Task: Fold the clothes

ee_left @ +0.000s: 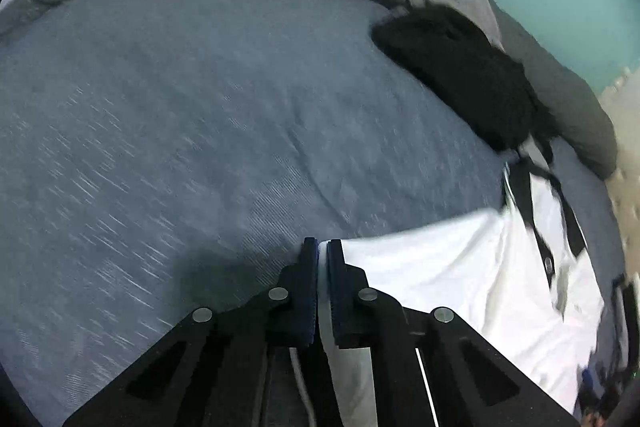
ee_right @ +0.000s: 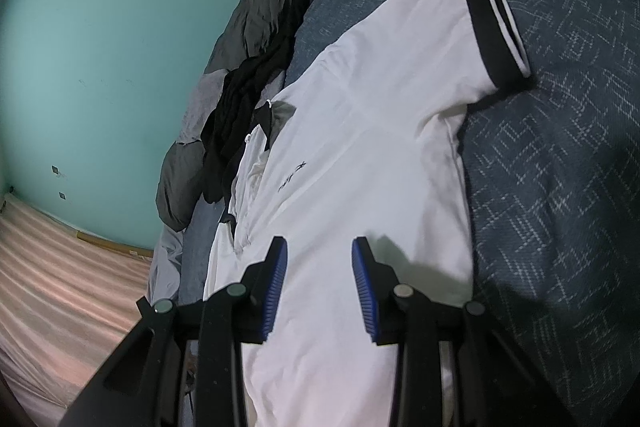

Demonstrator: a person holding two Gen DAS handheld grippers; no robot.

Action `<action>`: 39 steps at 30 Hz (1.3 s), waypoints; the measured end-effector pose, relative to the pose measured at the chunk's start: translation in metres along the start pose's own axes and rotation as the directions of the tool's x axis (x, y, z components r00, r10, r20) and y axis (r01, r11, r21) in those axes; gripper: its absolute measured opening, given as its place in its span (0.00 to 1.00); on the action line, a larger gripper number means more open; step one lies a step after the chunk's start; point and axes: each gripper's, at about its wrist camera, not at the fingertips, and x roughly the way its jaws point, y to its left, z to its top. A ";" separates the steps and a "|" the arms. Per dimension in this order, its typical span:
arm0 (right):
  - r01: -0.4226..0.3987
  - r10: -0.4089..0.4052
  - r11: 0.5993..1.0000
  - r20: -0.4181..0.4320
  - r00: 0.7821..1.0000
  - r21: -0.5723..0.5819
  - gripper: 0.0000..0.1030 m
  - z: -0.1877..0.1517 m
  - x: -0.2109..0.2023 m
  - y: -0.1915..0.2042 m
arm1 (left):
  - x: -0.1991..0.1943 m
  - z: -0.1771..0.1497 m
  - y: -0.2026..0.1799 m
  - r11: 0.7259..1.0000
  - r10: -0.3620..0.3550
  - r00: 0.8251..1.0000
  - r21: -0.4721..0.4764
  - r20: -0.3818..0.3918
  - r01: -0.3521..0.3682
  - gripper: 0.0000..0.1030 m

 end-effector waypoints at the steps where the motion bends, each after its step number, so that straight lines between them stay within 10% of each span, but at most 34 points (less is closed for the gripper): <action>1: 0.000 0.000 1.000 0.000 1.000 0.001 0.32 0.000 0.000 0.000 | -0.004 0.005 0.006 1.000 0.012 1.000 -0.022 0.014 -0.012 0.05; 13: 0.032 -0.029 0.997 0.042 0.999 -0.073 0.33 0.029 -0.016 0.005 | 0.012 0.014 0.009 0.999 0.032 0.999 -0.022 -0.012 -0.032 0.02; 16: 0.123 -0.113 0.984 0.081 0.990 -0.132 0.52 0.068 -0.030 0.007 | 0.013 0.016 0.011 1.000 0.020 1.000 -0.006 -0.016 -0.021 0.02; 25: 0.398 -0.390 0.890 0.081 0.917 -0.223 0.52 0.188 -0.013 -0.017 | 0.016 0.017 0.015 1.000 0.012 1.000 0.003 -0.025 -0.012 0.02; 31: 0.448 -0.442 0.858 0.082 0.893 -0.252 0.52 0.200 0.004 -0.047 | 0.027 0.024 0.005 0.999 0.024 0.999 0.029 -0.029 -0.023 0.02; 35: 0.424 -0.420 0.864 0.076 0.904 -0.270 0.09 0.203 0.014 -0.050 | 0.030 0.025 0.004 0.999 0.028 0.999 0.036 -0.033 -0.027 0.02; 39: 0.416 -0.391 0.876 0.143 0.909 -0.245 0.06 0.221 -0.001 -0.049 | 0.032 0.027 0.004 0.998 0.045 0.998 0.040 -0.036 -0.044 0.02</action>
